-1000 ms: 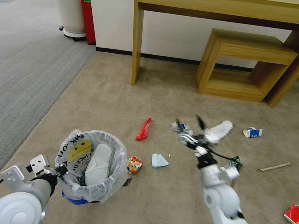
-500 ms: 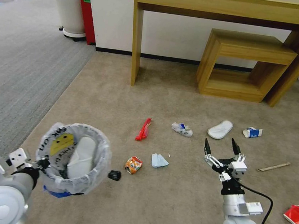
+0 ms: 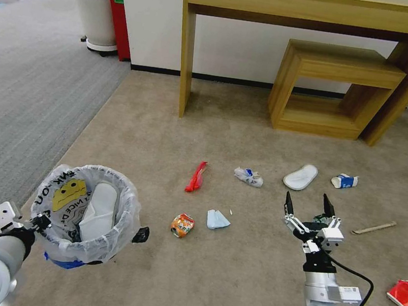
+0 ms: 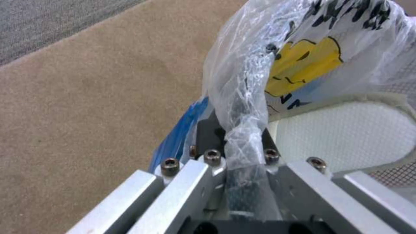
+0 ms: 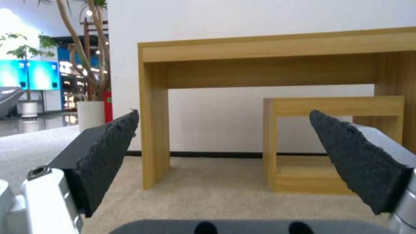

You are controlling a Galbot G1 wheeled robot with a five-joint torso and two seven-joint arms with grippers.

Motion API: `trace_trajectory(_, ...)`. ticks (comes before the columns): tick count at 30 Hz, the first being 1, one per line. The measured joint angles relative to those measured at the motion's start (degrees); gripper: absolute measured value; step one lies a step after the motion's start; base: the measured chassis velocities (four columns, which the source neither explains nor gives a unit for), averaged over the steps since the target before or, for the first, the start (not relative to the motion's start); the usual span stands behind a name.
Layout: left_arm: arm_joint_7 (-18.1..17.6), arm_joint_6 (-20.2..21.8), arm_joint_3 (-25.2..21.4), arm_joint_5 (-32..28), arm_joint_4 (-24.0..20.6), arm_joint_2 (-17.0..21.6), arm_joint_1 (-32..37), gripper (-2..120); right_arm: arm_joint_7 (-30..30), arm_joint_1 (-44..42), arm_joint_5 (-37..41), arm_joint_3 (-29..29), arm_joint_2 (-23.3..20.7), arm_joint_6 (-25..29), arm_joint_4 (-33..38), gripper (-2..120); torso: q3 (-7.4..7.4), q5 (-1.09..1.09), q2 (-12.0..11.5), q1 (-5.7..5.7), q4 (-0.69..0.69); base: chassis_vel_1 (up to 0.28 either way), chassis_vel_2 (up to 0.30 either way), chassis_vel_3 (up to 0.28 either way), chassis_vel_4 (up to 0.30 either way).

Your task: Pick up the trash bin and place the garbage on the floor into it.

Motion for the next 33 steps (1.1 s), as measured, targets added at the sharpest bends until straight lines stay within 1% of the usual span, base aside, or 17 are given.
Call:
trace_trajectory(10,0.0,0.0,1.2,0.5,-0.4,-1.2,0.2,0,-0.2,0.4,0.1,-0.2,-0.3,0.4,-0.7,100,0.0,0.01,0.0,0.0,0.0,0.0,0.0,0.0,0.0)
trace_trajectory(15,0.1,0.0,1.5,1.0,-0.4,-1.7,0.2,0,0.0,0.8,0.0,-0.3,-0.6,0.3,-1.0,100,-0.01,0.01,0.0,0.0,0.0,-0.055,0.096,0.039,-0.109)
trace_trajectory(22,0.4,0.0,1.8,1.6,-0.4,-2.1,0.3,0,0.4,1.4,-0.1,-0.4,-0.9,-0.2,-1.6,100,0.01,-0.01,0.0,0.0,0.0,-0.137,0.239,0.133,-0.24)
trace_trajectory(23,0.4,0.0,1.9,1.7,-0.4,-2.2,0.2,0,0.4,1.5,-0.1,-0.5,-0.9,-0.2,-1.7,100,0.0,0.03,0.0,0.0,0.0,-0.196,0.31,0.195,-0.291)
trace_trajectory(24,0.4,0.0,2.0,1.8,-0.4,-2.2,0.1,0,0.4,1.7,-0.2,-0.5,-0.9,-0.3,-1.8,100,0.01,0.0,0.0,0.01,0.0,-0.196,0.286,0.207,-0.304)
trace_trajectory(30,0.5,0.0,2.2,2.0,-0.2,-2.3,0.0,0,0.5,1.9,-0.4,-0.8,-0.9,-0.4,-2.1,100,0.02,0.01,0.0,0.01,0.0,-0.18,0.285,0.193,-0.28)
trace_trajectory(33,0.5,0.0,2.5,2.0,-0.2,-2.4,-0.1,0,0.5,2.0,-0.3,-1.0,-0.9,-0.3,-2.3,100,0.02,0.01,0.0,0.02,-0.01,-0.068,0.218,0.048,-0.238)
